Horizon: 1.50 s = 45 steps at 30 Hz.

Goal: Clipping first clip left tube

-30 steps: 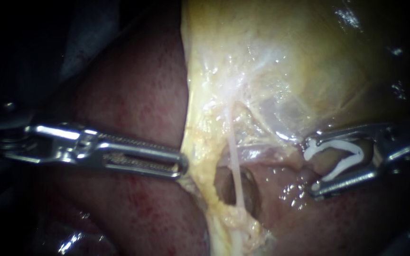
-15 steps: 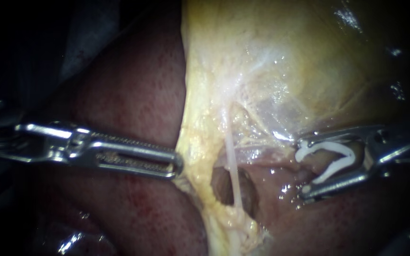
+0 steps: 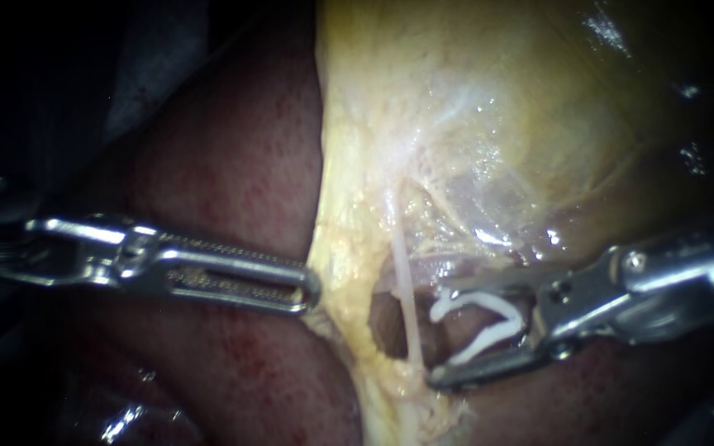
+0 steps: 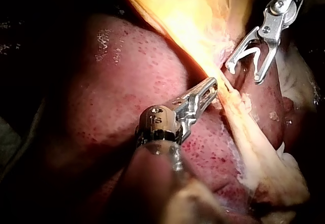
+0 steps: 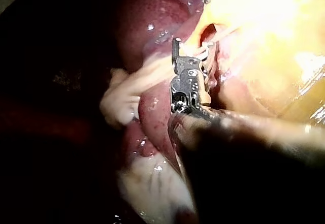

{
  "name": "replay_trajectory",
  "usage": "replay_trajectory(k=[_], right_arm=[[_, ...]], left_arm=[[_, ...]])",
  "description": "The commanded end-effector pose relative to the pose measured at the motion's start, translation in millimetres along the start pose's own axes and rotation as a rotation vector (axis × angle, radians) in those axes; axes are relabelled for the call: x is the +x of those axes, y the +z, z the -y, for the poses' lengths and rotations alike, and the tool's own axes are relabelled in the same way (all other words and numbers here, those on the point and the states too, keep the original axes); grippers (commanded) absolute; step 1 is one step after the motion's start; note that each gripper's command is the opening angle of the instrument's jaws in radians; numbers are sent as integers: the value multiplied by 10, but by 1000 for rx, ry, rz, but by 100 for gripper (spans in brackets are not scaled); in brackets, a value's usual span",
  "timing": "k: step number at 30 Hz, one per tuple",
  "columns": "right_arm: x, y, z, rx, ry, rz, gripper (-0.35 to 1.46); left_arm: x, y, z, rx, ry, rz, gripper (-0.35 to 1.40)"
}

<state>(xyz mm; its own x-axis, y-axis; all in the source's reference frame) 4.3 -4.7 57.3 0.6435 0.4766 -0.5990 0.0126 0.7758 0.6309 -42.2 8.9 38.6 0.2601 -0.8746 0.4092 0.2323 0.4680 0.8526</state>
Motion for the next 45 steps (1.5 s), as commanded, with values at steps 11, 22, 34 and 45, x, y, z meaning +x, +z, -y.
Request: replay_trajectory(k=[11, 22, 34, 45], right_arm=[[1, 30, -3, 10, -5, 9, 57], [2, 45, -10, 13, -5, 13, 57], [1, 70, -5, 43, -16, 29, 57], [4, 83, 4, 51, -18, 34, 55]], left_arm=[[0, 0, 4, -1, 0, 0, -35], [0, 0, 6, -2, -1, 1, -35], [0, 0, 7, -1, -1, 1, -35], [0, 1, 6, -1, -1, 1, -35]])
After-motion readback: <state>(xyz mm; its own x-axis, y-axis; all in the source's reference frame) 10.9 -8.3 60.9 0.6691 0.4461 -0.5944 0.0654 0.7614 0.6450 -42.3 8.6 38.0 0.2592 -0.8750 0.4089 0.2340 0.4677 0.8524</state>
